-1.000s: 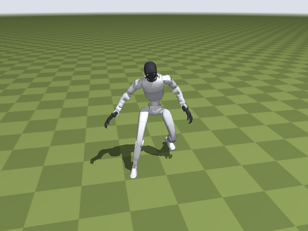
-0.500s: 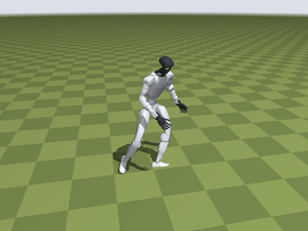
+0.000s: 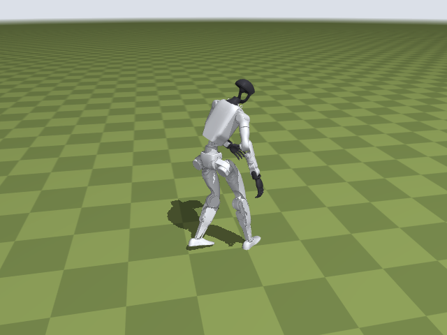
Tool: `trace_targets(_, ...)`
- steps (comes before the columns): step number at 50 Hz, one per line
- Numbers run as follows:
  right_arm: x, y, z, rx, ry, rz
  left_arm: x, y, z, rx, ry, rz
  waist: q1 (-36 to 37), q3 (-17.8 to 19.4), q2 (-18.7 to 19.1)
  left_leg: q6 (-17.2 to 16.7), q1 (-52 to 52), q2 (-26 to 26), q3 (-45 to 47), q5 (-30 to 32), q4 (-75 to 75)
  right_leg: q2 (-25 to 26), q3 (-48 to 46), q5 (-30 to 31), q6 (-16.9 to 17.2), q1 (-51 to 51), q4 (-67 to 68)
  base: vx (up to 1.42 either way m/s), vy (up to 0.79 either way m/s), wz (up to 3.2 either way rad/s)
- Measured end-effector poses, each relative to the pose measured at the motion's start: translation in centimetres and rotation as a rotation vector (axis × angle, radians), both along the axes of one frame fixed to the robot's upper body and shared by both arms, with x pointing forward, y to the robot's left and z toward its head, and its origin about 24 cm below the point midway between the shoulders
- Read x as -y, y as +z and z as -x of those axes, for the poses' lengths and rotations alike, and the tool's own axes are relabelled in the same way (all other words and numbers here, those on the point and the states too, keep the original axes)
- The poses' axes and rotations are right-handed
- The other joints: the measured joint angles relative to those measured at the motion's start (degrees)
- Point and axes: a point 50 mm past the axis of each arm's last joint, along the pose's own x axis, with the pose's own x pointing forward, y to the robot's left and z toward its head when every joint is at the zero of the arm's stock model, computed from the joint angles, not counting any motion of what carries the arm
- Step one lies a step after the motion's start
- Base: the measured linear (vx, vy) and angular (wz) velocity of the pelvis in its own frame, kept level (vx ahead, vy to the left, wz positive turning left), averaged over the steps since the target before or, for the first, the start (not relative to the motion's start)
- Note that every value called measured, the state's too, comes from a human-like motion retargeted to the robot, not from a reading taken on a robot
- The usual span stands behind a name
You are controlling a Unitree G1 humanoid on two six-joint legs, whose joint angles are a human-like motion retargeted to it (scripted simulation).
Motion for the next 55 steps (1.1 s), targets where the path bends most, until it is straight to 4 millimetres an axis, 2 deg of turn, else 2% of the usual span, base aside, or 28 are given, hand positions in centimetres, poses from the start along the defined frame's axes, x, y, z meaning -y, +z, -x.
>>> trace_targets(3, 1.5, 1.1, -0.8, -0.095, 0.036, 0.102, -3.3, -3.7, 2.8, -0.189, 0.207, 0.184, 0.79, 0.00, 2.70, -1.82, -11.45, 4.98, 8.23, 2.75, 22.78, 0.32, -6.18, -9.23, -7.24, -5.04, 17.48, 0.45, -0.11, 1.46)
trace_targets(5, 2.2, 2.5, -2.3, -0.091, 0.014, 0.281, -6.0, -6.7, 5.3, -0.324, 0.513, 0.378, 1.27, 0.00, 2.74, -0.94, -18.08, 9.94, 14.14, 5.03, 33.61, -1.63, -9.78, -14.23, -9.13, -7.17, 26.17, 0.42, -0.09, 1.50)
trace_targets(8, 1.5, 4.7, -5.0, 0.048, -0.065, 0.529, -10.3, -11.7, 11.0, -0.532, 1.100, 0.606, 3.75, 0.00, 0.76, 3.08, -22.52, 17.64, 21.50, 1.35, 38.62, -5.54, -13.03, -18.00, -12.16, -4.57, 28.54, 0.42, 0.00, 1.24)
trace_targets(11, -0.9, 5.4, -7.4, 0.232, -0.055, 0.434, -13.7, -15.6, 17.9, -0.740, 1.519, 0.501, 8.31, 0.00, -1.57, 4.97, -21.91, 24.51, 25.68, 0.71, 33.14, -8.71, -15.81, -16.66, -12.57, 1.40, 24.87, 0.44, 0.11, 0.94)
trace_targets(14, -4.1, 5.9, -9.4, 0.414, -0.005, 0.149, -17.5, -16.9, 23.8, -0.902, 1.705, 0.246, 12.33, -0.01, -4.64, 5.93, -19.99, 30.38, 28.84, -0.47, 22.42, -12.03, -18.44, -13.08, -10.51, 6.69, 21.88, 0.44, 0.21, 1.11)
trace_targets(15, -5.1, 6.1, -10.1, 0.431, 0.027, 0.045, -18.6, -17.0, 25.1, -0.955, 1.733, 0.181, 12.57, -0.03, -6.05, 7.09, -18.65, 30.73, 30.02, -0.73, 15.51, -13.46, -19.62, -10.37, -9.79, 9.60, 17.63, 0.41, 0.26, 1.53)
trace_targets(17, -6.5, 5.8, -10.5, 0.480, 0.015, -0.126, -21.5, -16.3, 28.0, -1.018, 1.755, 0.040, 14.14, -0.75, -9.26, 8.31, -17.22, 34.36, 33.89, -0.16, 6.29, -16.58, -21.48, -10.50, -8.04, 10.66, 20.60, 0.46, 0.26, 1.52)
trace_targets(18, -7.2, 5.6, -10.6, 0.479, 0.010, -0.201, -22.9, -15.6, 28.8, -1.029, 1.794, 0.004, 14.18, -0.51, -10.83, 8.21, -14.50, 33.30, 34.79, 2.96, -3.16, -17.70, -23.15, -8.93, -7.84, 13.33, 17.81, 0.46, 0.26, 1.56)
trace_targets(20, -7.8, 4.4, -10.0, 0.474, -0.039, -0.307, -25.9, -13.8, 30.1, -0.999, 1.874, -0.079, 15.77, -0.42, -13.62, 6.62, -12.28, 31.42, 33.05, 6.06, -9.69, -19.93, -26.11, -10.23, -7.91, 16.07, 19.54, 0.51, 0.24, 1.44)
trace_targets(21, -7.8, 3.4, -9.1, 0.457, -0.071, -0.324, -27.7, -12.6, 29.9, -0.943, 1.917, -0.112, 17.03, -0.35, -15.17, 5.70, -12.22, 30.03, 31.79, 4.32, -8.38, -21.43, -27.62, -12.19, -8.14, 16.68, 22.31, 0.57, 0.20, 1.39)
trace_targets(23, -7.6, 1.1, -6.8, 0.398, -0.134, -0.321, -31.3, -9.5, 28.4, -0.789, 1.983, -0.160, 19.72, -0.06, -18.34, 4.03, -12.68, 27.43, 29.76, 0.44, -5.22, -24.27, -29.93, -16.80, -8.77, 17.05, 29.20, 0.57, 0.15, 1.65)
trace_targets(25, -7.4, -1.6, -3.5, 0.288, -0.167, -0.271, -34.2, -6.1, 24.7, -0.602, 1.987, -0.166, 22.11, 0.00, -20.99, 3.02, -14.29, 24.67, 27.28, -2.28, -2.37, -25.23, -29.56, -21.47, -9.11, 15.74, 36.99, 0.55, 0.07, 2.13)
trace_targets(26, -7.3, -2.9, -1.6, 0.217, -0.159, -0.238, -34.8, -4.7, 21.8, -0.520, 1.944, -0.147, 22.93, 0.00, -21.77, 3.22, -15.47, 23.06, 25.54, -2.80, -1.52, -24.41, -28.29, -23.38, -9.09, 14.15, 40.63, 0.53, 0.01, 2.39)
trace_targets(27, -7.1, -3.9, 0.2, 0.155, -0.143, -0.209, -35.1, -3.3, 18.7, -0.449, 1.885, -0.125, 23.74, 0.00, -21.85, 3.59, -17.37, 22.23, 23.67, -3.59, 0.77, -23.08, -27.25, -25.42, -9.66, 12.27, 44.61, 0.53, -0.02, 2.36)
trace_targets(29, -6.7, -5.0, 3.0, 0.063, -0.088, -0.165, -33.7, -1.6, 12.5, -0.365, 1.716, -0.072, 24.74, 0.00, -19.39, 4.98, -21.71, 23.00, 19.65, -5.46, 7.55, -18.72, -26.38, -28.87, -12.80, 7.95, 51.93, 0.53, -0.04, 1.97)
trace_targets(32, -6.4, -5.9, 5.2, -0.025, -0.060, -0.164, -28.9, -1.5, 5.6, -0.342, 1.475, -0.037, 23.18, 0.00, -16.63, 7.31, -19.45, 21.41, 15.33, -5.16, 4.66, -15.00, -25.82, -29.14, -15.39, 3.01, 54.53, 0.55, -0.05, 1.45)
trace_targets(35, -5.8, -5.9, 5.6, -0.058, -0.094, -0.210, -22.7, -3.5, 2.1, -0.364, 1.221, -0.107, 18.46, 0.00, -15.70, 7.75, -8.49, 18.55, 13.29, -0.87, -10.38, -14.82, -24.99, -26.98, -13.73, 1.31, 47.40, 0.61, -0.08, 0.91)
trace_targets(37, -5.2, -5.0, 4.6, -0.030, -0.059, -0.222, -19.0, -4.5, 1.2, -0.324, 0.970, -0.219, 14.17, 0.00, -13.56, 6.70, -4.73, 20.04, 12.82, -0.92, -11.95, -14.00, -25.57, -26.37, -13.01, 0.44, 42.00, 0.67, -0.10, 0.48)
trace_targets(40, -2.5, -1.9, 2.5, 0.010, 0.063, -0.196, -12.3, -4.5, -0.2, -0.203, 0.552, -0.339, 10.23, 0.00, -7.68, 5.12, -2.36, 23.58, 12.60, -4.08, -8.46, -11.74, -25.26, -24.81, -10.40, -2.03, 31.78, 0.69, -0.10, -0.02)
trace_targets(41, -1.6, -0.6, 1.3, 0.034, 0.077, -0.165, -10.9, -4.2, -0.3, -0.180, 0.487, -0.297, 9.60, 0.00, -6.80, 5.43, 1.05, 23.02, 12.99, -2.95, -12.24, -11.18, -23.69, -20.52, -8.43, -1.19, 23.52, 0.66, -0.11, -0.53)
trace_targets(43, 0.0, 2.2, -0.9, 0.071, 0.112, -0.099, -8.6, -4.6, 0.1, -0.197, 0.397, -0.160, 7.79, 0.00, -4.81, 6.22, 4.11, 22.41, 13.06, -2.85, -11.18, -10.58, -20.32, -12.03, -6.48, -0.64, 14.65, 0.69, -0.10, -0.56)
trace_targets(44, 0.8, 3.6, -2.1, 0.095, 0.119, -0.059, -7.9, -5.3, 0.8, -0.242, 0.387, -0.059, 6.98, 0.00, -3.40, 6.55, 3.75, 22.60, 12.69, -3.01, -6.84, -10.20, -19.01, -10.78, -6.61, -0.87, 15.51, 0.73, -0.09, -0.55)
trace_targets(45, 1.5, 5.2, -3.3, 0.125, 0.119, -0.018, -7.4, -6.1, 1.5, -0.297, 0.389, 0.054, 6.28, 0.00, -1.81, 6.82, 2.92, 22.97, 12.21, -2.99, -1.67, -9.70, -17.93, -11.01, -7.05, -1.22, 18.07, 0.74, -0.09, -0.67)
trace_targets(47, 2.3, 8.5, -6.3, 0.243, 0.066, 0.076, -7.3, -8.3, 3.8, -0.428, 0.462, 0.247, 5.19, 0.00, 1.37, 6.08, -1.39, 23.60, 10.89, 0.42, 11.48, -8.82, -16.88, -16.35, -8.07, -2.13, 25.23, 0.72, -0.07, -0.86)
trace_targets(49, 1.6, 11.9, -10.1, 0.424, -0.025, 0.157, -8.6, -10.9, 7.1, -0.539, 0.594, 0.310, 4.67, 0.00, 3.02, 4.85, -6.85, 23.09, 10.56, 6.85, 23.25, -8.04, -14.98, -20.21, -10.65, -3.85, 30.15, 0.68, 0.00, -1.35)
trace_targets(50, 0.6, 13.7, -12.1, 0.527, -0.082, 0.187, -9.7, -12.1, 9.1, -0.586, 0.674, 0.293, 4.72, 0.00, 3.19, 4.16, -9.44, 22.39, 10.82, 10.04, 28.10, -7.68, -13.58, -21.69, -12.56, -4.90, 32.13, 0.65, 0.08, -1.73)
trace_targets(52, -1.8, 16.3, -15.0, 0.695, -0.216, 0.184, -11.7, -14.7, 14.0, -0.704, 0.793, 0.120, 5.63, 0.00, 2.50, 1.79, -13.43, 19.33, 11.43, 8.92, 33.73, -7.64, -10.01, -23.36, -13.74, -5.58, 33.66, 0.65, 0.15, -1.68)
trace_targets(55, -6.5, 17.7, -17.8, 0.823, -0.348, 0.031, -13.3, -17.7, 21.6, -0.940, 0.844, -0.207, 6.48, 0.00, 1.21, 2.06, -19.69, 20.41, 15.08, 5.52, 35.62, -9.17, -7.34, -24.00, -13.05, -3.59, 32.16, 0.67, 0.21, -0.86)
